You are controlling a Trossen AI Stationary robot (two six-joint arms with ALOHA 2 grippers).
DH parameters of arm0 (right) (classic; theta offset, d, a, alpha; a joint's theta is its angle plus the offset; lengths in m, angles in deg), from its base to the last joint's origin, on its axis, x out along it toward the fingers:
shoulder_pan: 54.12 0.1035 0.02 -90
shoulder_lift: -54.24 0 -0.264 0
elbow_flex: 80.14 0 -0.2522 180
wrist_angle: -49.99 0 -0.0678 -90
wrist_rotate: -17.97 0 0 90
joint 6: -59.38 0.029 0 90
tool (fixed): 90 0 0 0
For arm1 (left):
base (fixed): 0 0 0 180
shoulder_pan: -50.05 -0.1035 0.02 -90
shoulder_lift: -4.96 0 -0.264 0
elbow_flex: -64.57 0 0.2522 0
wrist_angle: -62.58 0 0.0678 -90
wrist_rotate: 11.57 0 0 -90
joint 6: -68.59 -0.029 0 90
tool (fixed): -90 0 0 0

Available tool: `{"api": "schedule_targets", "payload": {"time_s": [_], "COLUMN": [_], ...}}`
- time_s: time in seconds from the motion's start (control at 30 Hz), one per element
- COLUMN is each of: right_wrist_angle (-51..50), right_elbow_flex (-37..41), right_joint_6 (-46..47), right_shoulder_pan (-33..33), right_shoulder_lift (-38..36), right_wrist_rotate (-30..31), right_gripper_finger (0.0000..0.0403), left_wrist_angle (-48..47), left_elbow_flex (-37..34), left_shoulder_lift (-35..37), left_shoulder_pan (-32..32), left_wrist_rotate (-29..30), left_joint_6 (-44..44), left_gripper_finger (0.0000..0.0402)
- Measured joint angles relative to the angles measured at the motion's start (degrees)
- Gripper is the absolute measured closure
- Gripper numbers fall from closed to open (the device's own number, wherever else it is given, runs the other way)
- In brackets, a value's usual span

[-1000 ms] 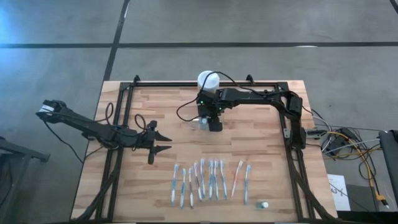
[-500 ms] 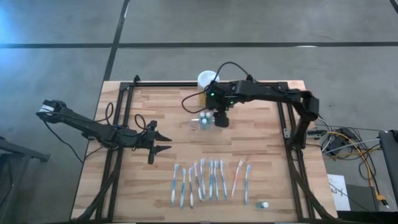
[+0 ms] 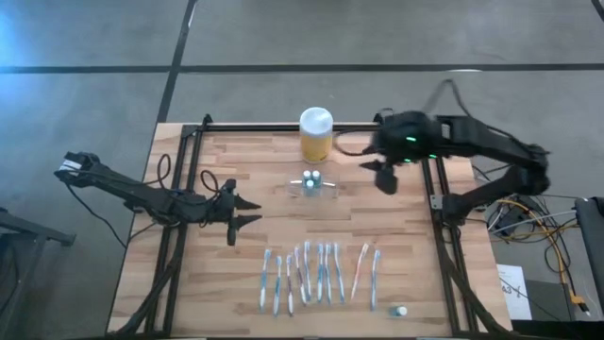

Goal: Pick & Place toothbrushing station
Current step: Put the blue mouthwash into the transparent organizer

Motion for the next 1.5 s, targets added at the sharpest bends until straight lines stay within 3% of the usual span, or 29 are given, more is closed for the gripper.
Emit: {"api": "schedule_targets", "payload": {"time_s": [0.13, 0.33, 0.47, 0.57, 0.93, 1.07, 1.3, 1.5], "right_wrist_angle": [10.85, 18.59, 18.89, 18.88, 18.48, 18.50, 15.13, 7.70], "right_elbow_flex": [7.73, 18.65, 23.88, 26.61, 33.24, 33.50, 31.68, 27.34], "right_joint_6": [-0.35, 4.76, 6.59, 7.80, 14.26, 17.96, 28.98, 35.21], "right_shoulder_pan": [7.54, 14.76, 17.12, 17.54, 21.54, 25.43, 33.75, 37.27], "right_shoulder_lift": [-9.45, -19.08, -21.13, -21.74, -21.05, -19.16, -10.73, -1.82], "right_wrist_rotate": [-0.47, 0.47, 1.74, 2.09, 1.44, -2.12, -2.42, -1.43], "right_gripper_finger": [0.0277, 0.0347, 0.0387, 0.0393, 0.0394, 0.0394, 0.0394, 0.0390], "left_wrist_angle": [-0.23, -1.09, -1.15, -1.13, -4.33, -6.79, -7.38, -7.29], "left_elbow_flex": [0.87, 1.72, 1.72, 1.72, 1.75, 1.75, 1.74, 1.75], "left_shoulder_lift": [0.07, 1.45, 2.47, 3.18, 6.82, 7.73, 7.82, 7.56], "left_shoulder_pan": [0.02, 0.02, 0.02, 0.02, 0.00, 0.00, 0.00, 0.02], "left_wrist_rotate": [-2.81, -6.27, -6.74, -6.84, -6.98, -4.83, -0.06, -0.87], "left_joint_6": [-1.71, -3.75, -5.63, -6.46, 0.42, 1.25, 2.12, 5.59], "left_gripper_finger": [0.0290, 0.0388, 0.0391, 0.0395, 0.0398, 0.0391, 0.0368, 0.0365]}}
